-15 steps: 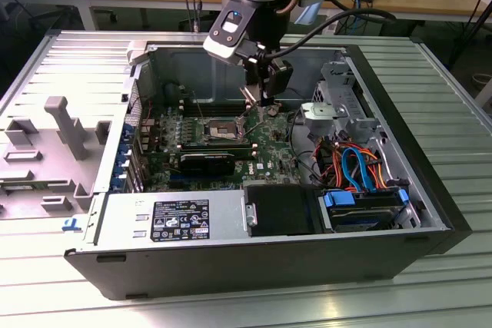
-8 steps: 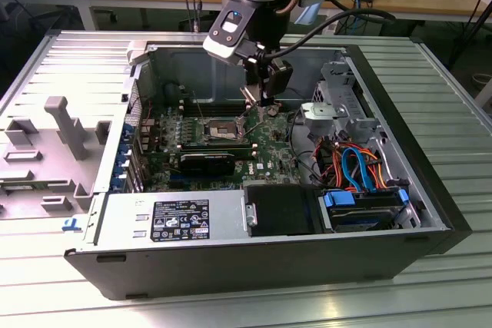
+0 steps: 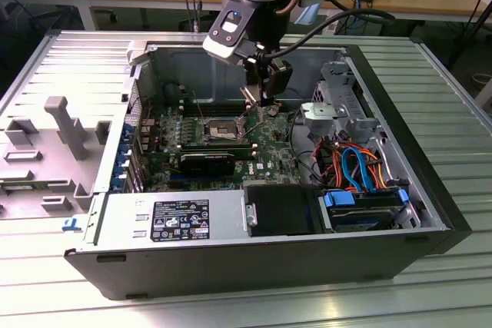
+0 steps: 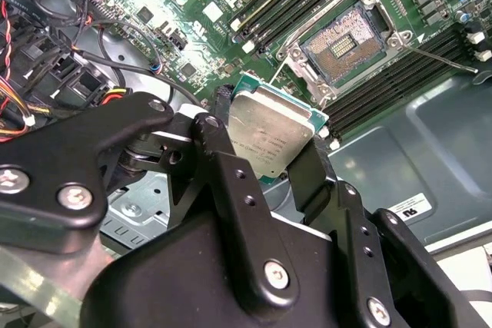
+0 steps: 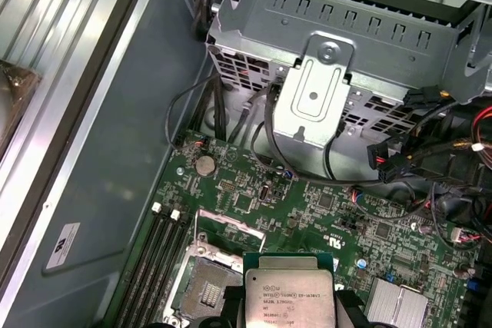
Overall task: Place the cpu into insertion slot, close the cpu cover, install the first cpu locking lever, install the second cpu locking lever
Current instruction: 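Place the cpu into insertion slot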
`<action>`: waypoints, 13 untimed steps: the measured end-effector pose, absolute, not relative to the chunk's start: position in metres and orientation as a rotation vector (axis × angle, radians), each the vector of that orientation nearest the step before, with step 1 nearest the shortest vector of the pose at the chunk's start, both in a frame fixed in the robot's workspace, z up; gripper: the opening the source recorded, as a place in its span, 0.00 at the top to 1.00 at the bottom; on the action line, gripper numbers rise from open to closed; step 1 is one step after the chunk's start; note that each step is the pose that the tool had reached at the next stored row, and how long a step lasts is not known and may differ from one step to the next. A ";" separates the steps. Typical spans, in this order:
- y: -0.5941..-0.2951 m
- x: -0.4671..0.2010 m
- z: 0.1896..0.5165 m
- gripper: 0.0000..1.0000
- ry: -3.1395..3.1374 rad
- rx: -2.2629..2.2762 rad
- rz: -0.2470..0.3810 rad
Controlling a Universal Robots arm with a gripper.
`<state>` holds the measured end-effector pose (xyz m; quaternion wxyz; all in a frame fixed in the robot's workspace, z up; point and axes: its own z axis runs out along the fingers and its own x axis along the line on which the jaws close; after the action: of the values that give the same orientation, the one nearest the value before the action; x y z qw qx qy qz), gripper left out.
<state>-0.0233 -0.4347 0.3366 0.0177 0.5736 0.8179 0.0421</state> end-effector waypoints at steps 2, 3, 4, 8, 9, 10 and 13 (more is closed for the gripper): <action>-0.435 -0.023 0.337 0.45 2.540 1.783 0.131; -0.435 -0.023 0.337 0.45 2.539 1.784 0.131; -0.435 -0.023 0.337 0.45 2.539 1.785 0.131; -0.435 -0.023 0.336 0.45 2.536 1.788 0.131; -0.435 -0.023 0.337 0.45 2.536 1.789 0.131; -0.435 -0.023 0.337 0.45 2.535 1.789 0.131; -0.435 -0.023 0.336 0.45 2.534 1.791 0.131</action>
<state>-0.0233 -0.4347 0.3365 0.0179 0.5765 0.8158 0.0420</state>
